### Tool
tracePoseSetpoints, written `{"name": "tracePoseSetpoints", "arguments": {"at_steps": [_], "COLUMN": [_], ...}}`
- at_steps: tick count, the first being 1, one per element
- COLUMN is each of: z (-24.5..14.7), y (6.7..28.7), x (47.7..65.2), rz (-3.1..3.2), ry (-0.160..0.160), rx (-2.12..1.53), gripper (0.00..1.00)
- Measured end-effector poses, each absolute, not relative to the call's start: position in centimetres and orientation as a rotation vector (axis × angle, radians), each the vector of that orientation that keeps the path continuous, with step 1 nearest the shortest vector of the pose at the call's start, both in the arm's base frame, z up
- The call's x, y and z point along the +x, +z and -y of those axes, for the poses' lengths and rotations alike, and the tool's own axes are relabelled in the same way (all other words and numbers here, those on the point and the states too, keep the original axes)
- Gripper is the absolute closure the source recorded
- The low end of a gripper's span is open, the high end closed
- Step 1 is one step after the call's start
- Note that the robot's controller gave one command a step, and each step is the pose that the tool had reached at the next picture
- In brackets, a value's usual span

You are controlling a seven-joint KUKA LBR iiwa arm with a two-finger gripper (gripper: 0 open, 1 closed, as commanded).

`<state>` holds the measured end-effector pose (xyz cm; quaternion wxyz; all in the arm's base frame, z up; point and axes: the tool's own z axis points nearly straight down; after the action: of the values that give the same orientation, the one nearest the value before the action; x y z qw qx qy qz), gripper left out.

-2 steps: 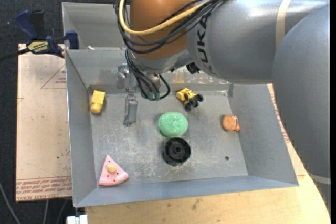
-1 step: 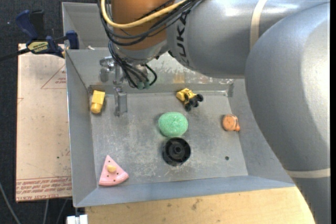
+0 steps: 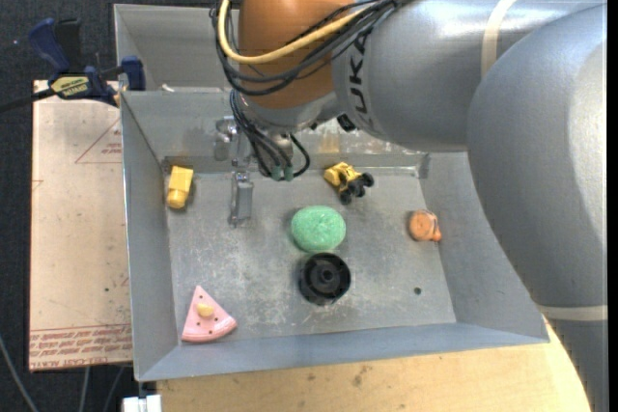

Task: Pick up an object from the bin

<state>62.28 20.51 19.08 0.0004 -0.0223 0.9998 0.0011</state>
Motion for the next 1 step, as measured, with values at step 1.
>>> {"name": "tracePoseSetpoints", "arguments": {"at_steps": [1], "z": [-18.66], "y": [17.53], "x": [63.01], "rz": [-3.134], "ry": [0.002], "rx": [0.194], "gripper": [0.0]}}
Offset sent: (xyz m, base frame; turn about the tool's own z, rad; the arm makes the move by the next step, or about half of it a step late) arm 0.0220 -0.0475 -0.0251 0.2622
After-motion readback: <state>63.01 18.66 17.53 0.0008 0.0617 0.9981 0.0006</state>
